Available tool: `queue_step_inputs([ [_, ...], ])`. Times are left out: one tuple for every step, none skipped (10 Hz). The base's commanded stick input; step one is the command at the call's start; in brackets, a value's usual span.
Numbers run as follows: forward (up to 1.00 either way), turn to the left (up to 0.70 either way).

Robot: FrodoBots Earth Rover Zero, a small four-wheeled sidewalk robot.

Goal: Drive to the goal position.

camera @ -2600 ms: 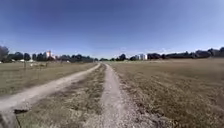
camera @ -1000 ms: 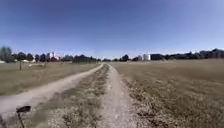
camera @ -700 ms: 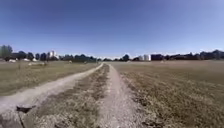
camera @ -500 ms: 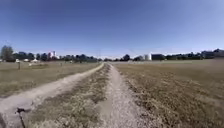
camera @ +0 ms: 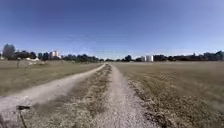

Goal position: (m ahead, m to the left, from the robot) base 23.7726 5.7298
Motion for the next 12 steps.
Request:
queue_step_inputs([
  [0.69,-0.11],
  [0.69,-0.34],
  [0.69,-0.16],
  [0.69,0.05],
  [0.69,0.06],
  [0.69,0.06],
  [0.69,0.06],
  [0.69,0.06],
  [0.69,0.06],
  [0.69,0.06],
  [0.69,0.06],
  [0.69,0.06],
])
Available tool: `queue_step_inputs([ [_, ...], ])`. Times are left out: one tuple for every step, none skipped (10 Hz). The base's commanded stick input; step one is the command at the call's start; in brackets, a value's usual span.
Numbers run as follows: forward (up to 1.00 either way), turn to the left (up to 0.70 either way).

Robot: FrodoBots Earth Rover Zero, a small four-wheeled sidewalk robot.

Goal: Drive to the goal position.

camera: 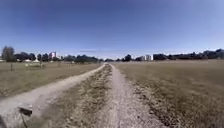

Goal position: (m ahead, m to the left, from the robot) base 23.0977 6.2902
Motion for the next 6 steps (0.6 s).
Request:
queue_step_inputs([
  [0.69,0.06],
  [0.69,0.06],
  [0.69,-0.13],
  [0.69,-0.32],
  [0.69,-0.15],
  [0.69,0.03],
])
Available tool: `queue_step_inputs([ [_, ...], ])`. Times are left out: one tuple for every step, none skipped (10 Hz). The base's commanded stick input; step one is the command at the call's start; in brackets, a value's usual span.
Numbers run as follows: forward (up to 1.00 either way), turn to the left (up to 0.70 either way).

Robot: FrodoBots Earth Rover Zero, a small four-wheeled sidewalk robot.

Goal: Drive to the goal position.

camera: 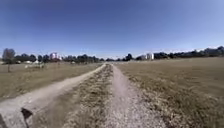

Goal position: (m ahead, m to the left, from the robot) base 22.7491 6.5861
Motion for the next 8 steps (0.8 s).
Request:
queue_step_inputs([
  [0.69,0.06],
  [0.69,0.06],
  [0.69,-0.30],
  [0.69,0.06],
  [0.69,0.06],
  [0.69,0.06],
  [0.69,0.06],
  [0.69,-0.15],
])
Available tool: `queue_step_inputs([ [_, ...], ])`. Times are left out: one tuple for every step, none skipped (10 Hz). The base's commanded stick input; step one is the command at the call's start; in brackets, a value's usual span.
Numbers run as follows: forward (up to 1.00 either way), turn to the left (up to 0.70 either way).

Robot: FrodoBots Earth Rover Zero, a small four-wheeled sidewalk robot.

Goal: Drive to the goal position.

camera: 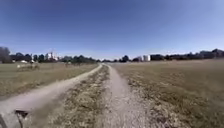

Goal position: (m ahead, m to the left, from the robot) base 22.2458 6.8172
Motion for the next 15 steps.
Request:
queue_step_inputs([
  [0.69,-0.34],
  [0.69,-0.15],
  [0.69,0.06],
  [0.69,0.06],
  [0.69,0.06],
  [0.69,0.06],
  [0.69,0.06],
  [0.69,0.06],
  [0.69,0.06],
  [0.69,0.06],
  [0.69,0.06],
  [0.69,0.06],
  [0.69,0.06],
  [0.69,0.06],
  [0.69,-0.09],
])
